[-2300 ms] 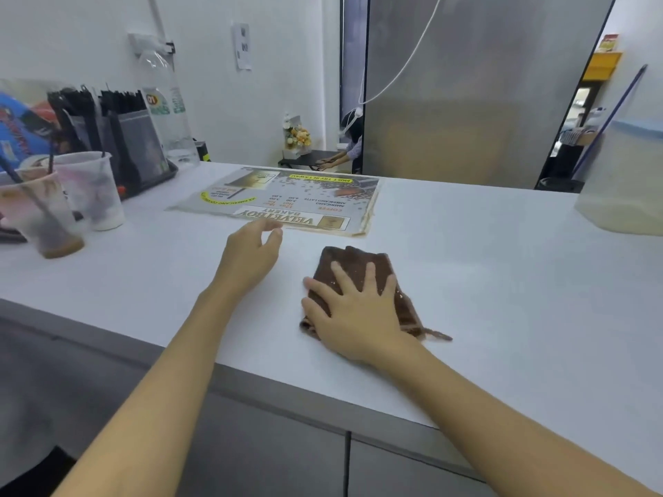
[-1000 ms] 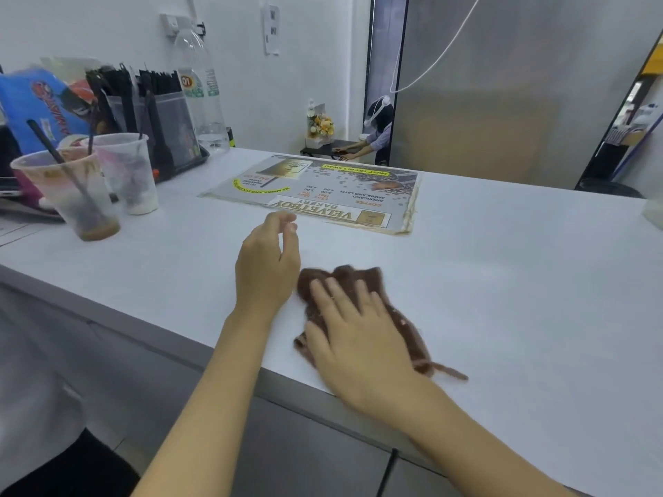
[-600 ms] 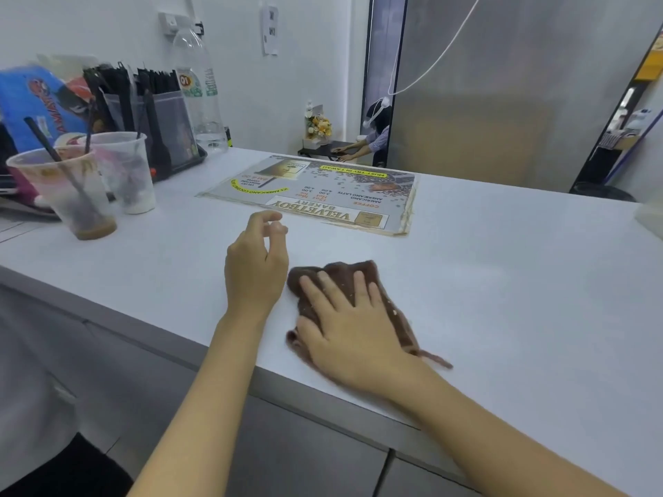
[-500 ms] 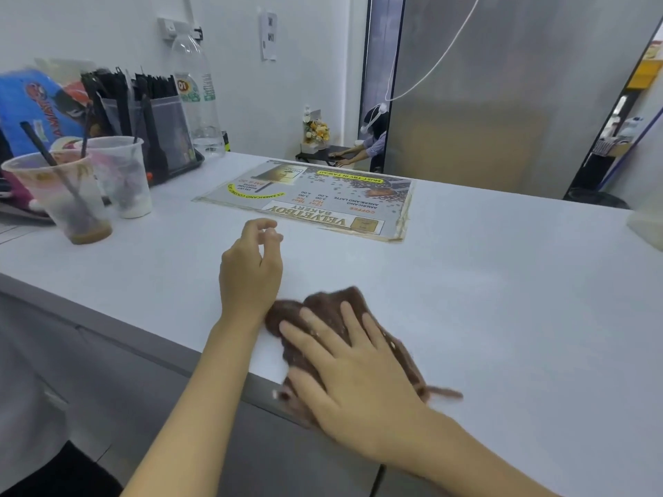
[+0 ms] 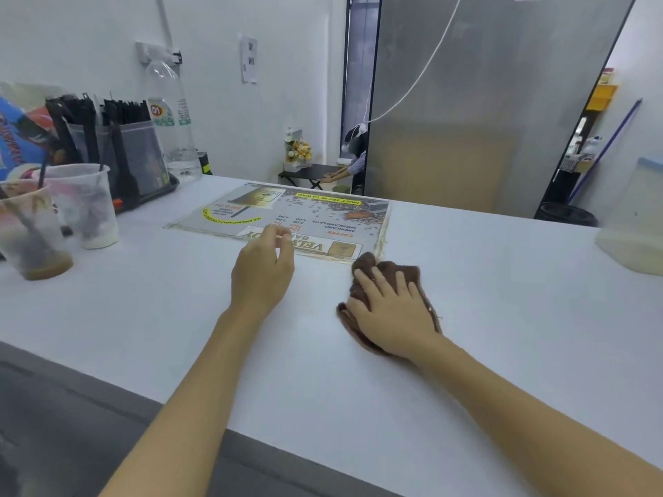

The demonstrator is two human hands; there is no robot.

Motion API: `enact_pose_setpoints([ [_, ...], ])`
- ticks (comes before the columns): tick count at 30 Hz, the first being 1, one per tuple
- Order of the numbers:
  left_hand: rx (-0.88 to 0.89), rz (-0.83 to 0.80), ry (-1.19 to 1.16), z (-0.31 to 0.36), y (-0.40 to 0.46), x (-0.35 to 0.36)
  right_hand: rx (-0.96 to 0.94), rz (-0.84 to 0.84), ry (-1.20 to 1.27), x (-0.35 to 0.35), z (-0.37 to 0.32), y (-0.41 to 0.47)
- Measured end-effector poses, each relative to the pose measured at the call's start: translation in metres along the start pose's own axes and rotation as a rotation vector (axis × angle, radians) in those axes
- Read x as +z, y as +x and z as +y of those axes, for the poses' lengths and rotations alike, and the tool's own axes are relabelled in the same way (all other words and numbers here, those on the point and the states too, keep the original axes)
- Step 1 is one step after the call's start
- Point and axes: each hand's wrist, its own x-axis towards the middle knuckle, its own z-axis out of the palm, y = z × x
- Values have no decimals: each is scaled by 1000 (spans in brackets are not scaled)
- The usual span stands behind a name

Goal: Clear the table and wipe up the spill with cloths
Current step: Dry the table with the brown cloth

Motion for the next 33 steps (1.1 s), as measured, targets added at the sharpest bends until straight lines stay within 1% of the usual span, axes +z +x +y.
enact_pose_setpoints([
  [2,54,10,29,1,7,5,-195,12,11,8,-14,-31],
  [3,78,14,42,1,9,7,-261,24,24,8,-15,-43],
  [4,94,16,55,1,12,9,-284,17,36,5,-11,-45],
  [5,100,13,68,1,13,11,-263,-7,43,2,-5,-38],
  [7,111,-14,83,-2,10,15,-155,-26,36,-2,8,-9],
  [10,161,-48,104,-3,6,18,46,37,28,-2,10,41],
  [12,181,-37,117,1,6,17,68,30,14,5,-4,53],
  [13,196,-29,114,2,6,16,29,9,14,8,-12,49],
  [15,233,-8,77,3,6,11,-139,14,39,12,-18,26],
  [17,222,-12,13,0,5,6,-342,104,46,11,-7,-6],
  [18,198,-27,-28,-2,4,4,-385,138,39,9,2,-15],
  [19,169,-45,-70,-3,3,3,-363,149,29,5,11,-15],
  [22,105,-82,-134,0,-6,0,-116,54,21,1,23,10],
  [23,88,-95,-143,2,-9,0,-66,23,18,3,16,18],
  [24,71,-104,-151,3,-12,-1,-61,3,16,4,7,20],
  [26,45,-115,-183,7,-16,-2,-149,5,2,9,-11,2],
  [28,47,-123,-210,10,-22,-4,-323,0,30,10,-19,-43],
  [30,65,-135,-198,12,-29,-6,-442,11,51,9,-16,-94],
  [31,67,-135,-197,11,-32,-7,-469,51,29,8,-13,-116],
  [33,61,-131,-207,10,-37,-10,-397,97,-7,1,-6,-138],
])
